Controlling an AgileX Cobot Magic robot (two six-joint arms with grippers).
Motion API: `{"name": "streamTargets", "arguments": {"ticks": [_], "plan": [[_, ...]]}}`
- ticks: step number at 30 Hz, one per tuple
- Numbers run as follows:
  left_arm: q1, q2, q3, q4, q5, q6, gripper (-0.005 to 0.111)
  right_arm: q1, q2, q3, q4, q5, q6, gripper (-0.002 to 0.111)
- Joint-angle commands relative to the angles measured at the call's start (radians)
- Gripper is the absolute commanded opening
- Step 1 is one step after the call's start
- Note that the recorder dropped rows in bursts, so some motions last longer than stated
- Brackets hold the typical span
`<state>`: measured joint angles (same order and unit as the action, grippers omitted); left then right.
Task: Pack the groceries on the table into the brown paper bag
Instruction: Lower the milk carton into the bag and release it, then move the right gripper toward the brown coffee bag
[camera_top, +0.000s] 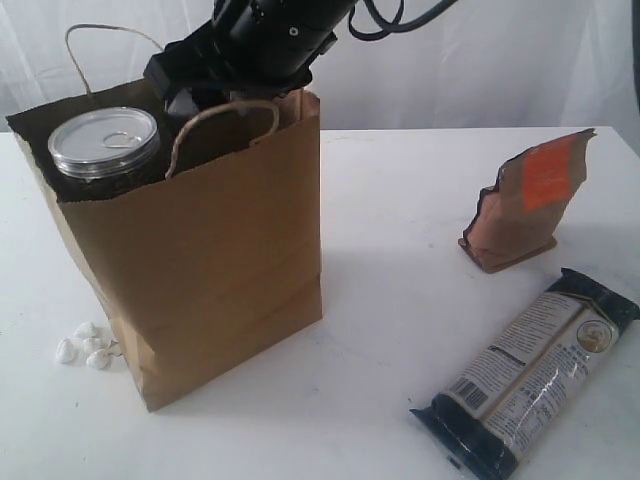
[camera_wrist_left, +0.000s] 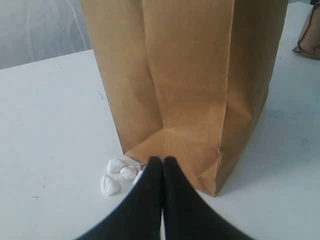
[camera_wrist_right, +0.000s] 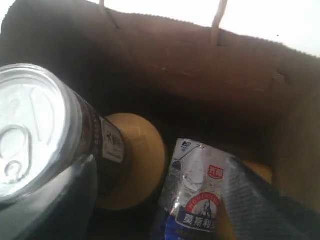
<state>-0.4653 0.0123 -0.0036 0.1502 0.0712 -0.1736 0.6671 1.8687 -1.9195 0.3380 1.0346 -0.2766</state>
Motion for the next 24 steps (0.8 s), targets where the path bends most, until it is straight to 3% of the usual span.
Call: {"name": "streamTargets", "arguments": {"ticks": [1, 14, 24], "plan": [[-0.006, -0.006, 0.004, 0.004, 0.005, -0.007, 0.0, 0.001, -0.014, -0.004, 0.026, -0.015, 0.002, 0.066], [-0.006, -0.006, 0.004, 0.004, 0.005, -0.007, 0.0, -0.001, -0.158, -0.004, -0.015, -0.045, 0.0, 0.066], [-0.006, -0.006, 0.004, 0.004, 0.005, -0.007, 0.0, -0.001, -0.283, 0.019, -0.374, 0.062, 0.147, 0.062]]}}
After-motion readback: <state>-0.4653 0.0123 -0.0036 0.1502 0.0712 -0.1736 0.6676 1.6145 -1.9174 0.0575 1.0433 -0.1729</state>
